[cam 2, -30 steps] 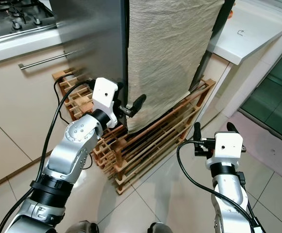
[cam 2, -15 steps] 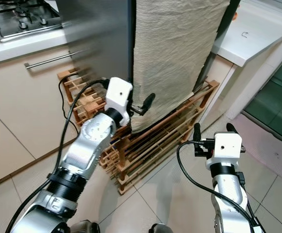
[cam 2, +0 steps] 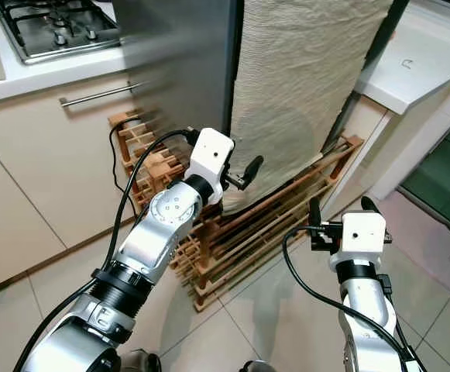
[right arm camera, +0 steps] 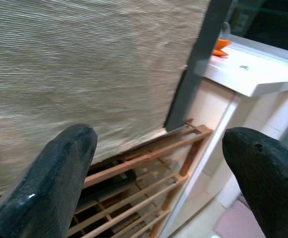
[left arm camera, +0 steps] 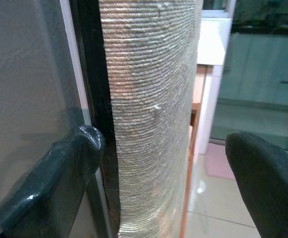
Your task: Restocking fridge
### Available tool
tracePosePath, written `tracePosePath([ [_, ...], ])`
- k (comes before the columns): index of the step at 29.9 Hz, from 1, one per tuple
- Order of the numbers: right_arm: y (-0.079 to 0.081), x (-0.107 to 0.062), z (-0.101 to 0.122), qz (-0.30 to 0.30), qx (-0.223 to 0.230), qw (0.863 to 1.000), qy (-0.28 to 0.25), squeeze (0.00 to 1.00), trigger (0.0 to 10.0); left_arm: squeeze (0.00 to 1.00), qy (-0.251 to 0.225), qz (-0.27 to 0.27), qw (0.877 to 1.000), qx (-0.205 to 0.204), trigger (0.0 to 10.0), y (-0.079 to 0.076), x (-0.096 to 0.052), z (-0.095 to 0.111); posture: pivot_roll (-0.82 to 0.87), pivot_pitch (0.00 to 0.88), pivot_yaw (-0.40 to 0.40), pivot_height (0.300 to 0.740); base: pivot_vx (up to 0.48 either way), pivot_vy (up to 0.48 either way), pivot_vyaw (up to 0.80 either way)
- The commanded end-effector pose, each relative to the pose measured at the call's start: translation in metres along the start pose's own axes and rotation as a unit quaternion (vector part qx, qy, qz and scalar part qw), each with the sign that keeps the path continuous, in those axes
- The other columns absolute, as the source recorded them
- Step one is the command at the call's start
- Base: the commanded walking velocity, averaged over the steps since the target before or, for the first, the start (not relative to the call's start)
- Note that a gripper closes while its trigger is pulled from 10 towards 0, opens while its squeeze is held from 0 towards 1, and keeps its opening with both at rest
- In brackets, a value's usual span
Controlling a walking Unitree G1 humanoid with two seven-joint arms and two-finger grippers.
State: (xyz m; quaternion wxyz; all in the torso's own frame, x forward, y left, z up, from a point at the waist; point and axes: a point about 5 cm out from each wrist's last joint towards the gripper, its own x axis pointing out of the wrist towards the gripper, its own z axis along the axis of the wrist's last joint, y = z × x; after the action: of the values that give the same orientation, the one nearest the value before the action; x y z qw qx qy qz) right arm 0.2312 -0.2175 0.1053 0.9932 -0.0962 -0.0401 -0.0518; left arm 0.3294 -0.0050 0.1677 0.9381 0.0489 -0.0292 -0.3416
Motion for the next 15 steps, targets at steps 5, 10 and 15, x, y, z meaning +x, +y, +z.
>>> tracePosePath([
  [5,-0.001,-0.007,-0.023,0.014,0.002,0.998,0.056,0.00,10.0,0.00,-0.036,-0.154,0.987,-0.041,10.0,-0.064,0.020,0.031,-0.03,0.075,-0.035,0.728,0.000,0.000,0.00],
  [10,-0.005,-0.012,-0.030,0.014,0.002,0.997,0.071,0.00,10.0,0.00,-0.053,-0.183,0.980,-0.051,10.0,-0.071,0.021,0.041,-0.03,0.078,-0.035,0.728,0.000,0.000,0.00],
  [15,-0.004,-0.017,-0.042,0.036,-0.010,0.994,0.104,0.00,10.0,0.00,-0.074,-0.219,0.971,-0.068,10.0,-0.081,0.023,0.055,-0.04,0.077,-0.035,0.728,0.000,0.000,0.00],
])
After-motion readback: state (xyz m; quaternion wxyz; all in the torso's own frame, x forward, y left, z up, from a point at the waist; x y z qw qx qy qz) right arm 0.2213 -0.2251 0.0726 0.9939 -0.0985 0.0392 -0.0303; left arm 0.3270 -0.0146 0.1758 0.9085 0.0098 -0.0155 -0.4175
